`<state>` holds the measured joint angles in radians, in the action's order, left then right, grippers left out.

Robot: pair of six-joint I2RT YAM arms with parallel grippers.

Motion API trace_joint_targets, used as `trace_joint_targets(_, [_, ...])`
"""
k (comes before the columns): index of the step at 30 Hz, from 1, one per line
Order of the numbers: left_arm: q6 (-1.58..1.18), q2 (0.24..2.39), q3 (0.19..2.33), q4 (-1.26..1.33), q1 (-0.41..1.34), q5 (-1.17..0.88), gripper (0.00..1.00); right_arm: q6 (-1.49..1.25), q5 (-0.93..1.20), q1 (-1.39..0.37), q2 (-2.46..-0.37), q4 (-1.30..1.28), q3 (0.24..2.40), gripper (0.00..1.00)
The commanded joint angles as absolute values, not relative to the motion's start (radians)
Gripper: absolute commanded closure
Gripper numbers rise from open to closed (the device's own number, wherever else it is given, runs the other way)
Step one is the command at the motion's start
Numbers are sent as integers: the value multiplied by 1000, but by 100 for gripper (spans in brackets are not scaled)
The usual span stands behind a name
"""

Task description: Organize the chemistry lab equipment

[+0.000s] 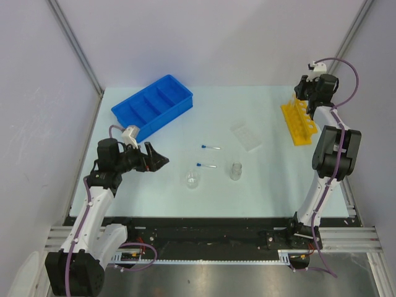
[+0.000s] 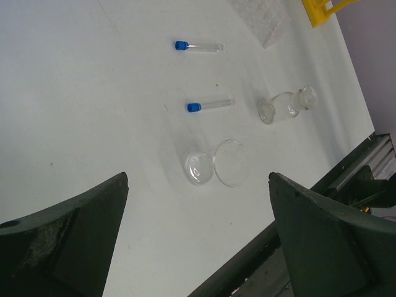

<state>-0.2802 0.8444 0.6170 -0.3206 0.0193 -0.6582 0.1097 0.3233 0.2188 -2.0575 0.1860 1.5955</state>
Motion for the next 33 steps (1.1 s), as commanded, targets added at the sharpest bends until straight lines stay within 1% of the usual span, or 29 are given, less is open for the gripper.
trace_joint_targets(1, [-276,839,627,-307,21,-660,0,126,327,215,-2045,206,1571,81])
trace_joint_targets(7, [-276,836,627,-307,21,-661,0,129,327,215,-2036,210,1539,80])
trace_joint_targets(8, [-276,836,627,-307,21,-661,0,129,327,216,-2036,210,1536,78])
trace_joint_targets(17, [-276,825,627,-305,21,-664,0,132,325,216,-2011,209,1500,75])
trace_joint_targets(24, [-276,810,627,-302,21,-667,0,130,328,218,-1980,187,1485,75])
trace_joint_targets(27, [-276,802,627,-302,23,-670,0,130,328,219,-1967,176,1483,71])
trace_joint_targets(31, [-276,793,627,-301,23,-670,0,130,331,225,-1933,160,1482,62])
trace_joint_targets(33, [-276,787,627,-301,21,-670,0,129,336,229,-1919,149,1480,60])
